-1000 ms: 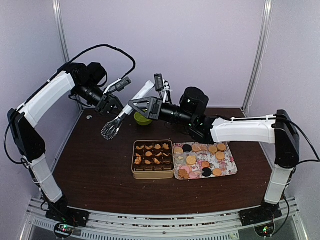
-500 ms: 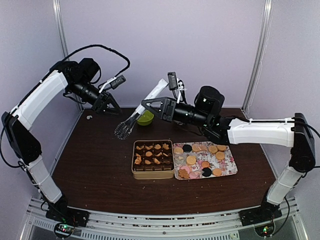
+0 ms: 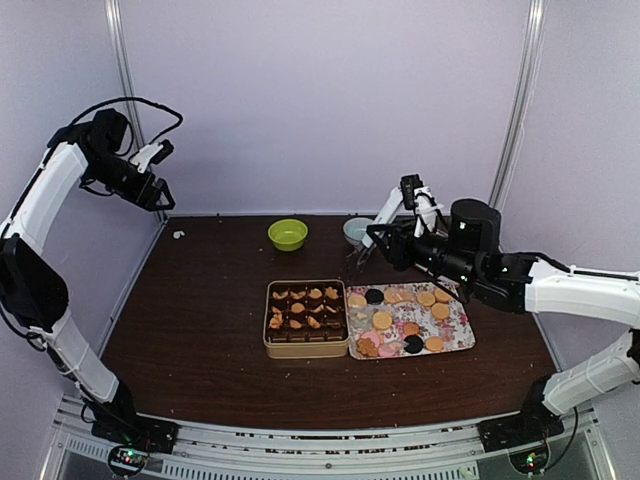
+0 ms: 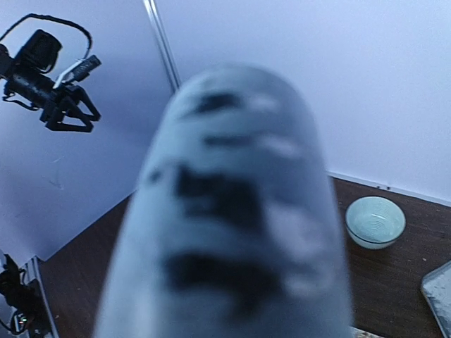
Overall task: Pack the cookies
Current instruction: Pick up the fake cookies from the plate.
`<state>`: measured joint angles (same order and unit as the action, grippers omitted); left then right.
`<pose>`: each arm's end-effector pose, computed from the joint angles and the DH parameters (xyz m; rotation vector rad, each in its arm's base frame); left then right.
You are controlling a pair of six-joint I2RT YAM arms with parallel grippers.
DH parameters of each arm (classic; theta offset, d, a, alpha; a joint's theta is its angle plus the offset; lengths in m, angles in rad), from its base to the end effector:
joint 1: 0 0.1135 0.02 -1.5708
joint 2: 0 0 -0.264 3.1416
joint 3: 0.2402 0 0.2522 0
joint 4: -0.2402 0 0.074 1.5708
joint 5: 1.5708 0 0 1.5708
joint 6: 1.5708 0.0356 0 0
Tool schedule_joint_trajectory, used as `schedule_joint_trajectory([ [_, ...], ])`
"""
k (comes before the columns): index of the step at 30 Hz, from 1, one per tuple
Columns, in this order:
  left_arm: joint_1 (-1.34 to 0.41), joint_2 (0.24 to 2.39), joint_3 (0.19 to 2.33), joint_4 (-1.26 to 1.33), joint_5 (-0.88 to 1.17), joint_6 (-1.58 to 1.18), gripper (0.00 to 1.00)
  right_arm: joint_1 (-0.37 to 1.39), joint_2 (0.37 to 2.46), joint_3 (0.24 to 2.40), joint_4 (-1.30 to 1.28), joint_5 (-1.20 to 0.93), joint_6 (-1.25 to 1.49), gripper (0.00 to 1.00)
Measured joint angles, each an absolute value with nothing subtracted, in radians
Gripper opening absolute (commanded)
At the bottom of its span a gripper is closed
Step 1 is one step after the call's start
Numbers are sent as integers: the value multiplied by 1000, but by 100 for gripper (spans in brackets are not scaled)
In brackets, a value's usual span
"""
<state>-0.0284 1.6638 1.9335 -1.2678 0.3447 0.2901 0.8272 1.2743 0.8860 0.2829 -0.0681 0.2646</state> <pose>0.3224 -0.0212 0.4091 0.5255 2.4598 -0.3370 0.2021 0.2233 0.3172 -0.5381 1.6687 0.8697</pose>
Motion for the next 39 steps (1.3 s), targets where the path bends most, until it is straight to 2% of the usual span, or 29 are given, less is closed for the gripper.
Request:
schedule_joint_trajectory([
  [1,-13,1644,1921,-1248,291,284,97,825,1253,863,272,-30,246,26],
  [6,1,1509,1779,-1141,35,260,98,814,1161,751,228,145,194,26],
  [10,1,1432,1659,-1083,-45,255,98,806,1137,715,198,237,182,26],
  [21,1,1479,1557,-1070,73,267,98,802,1057,640,150,308,189,29],
  [30,-1,1481,1557,-1070,163,268,98,802,1004,577,98,302,218,40],
  [39,-4,1482,1557,-1071,185,267,98,814,1005,558,88,288,245,42],
])
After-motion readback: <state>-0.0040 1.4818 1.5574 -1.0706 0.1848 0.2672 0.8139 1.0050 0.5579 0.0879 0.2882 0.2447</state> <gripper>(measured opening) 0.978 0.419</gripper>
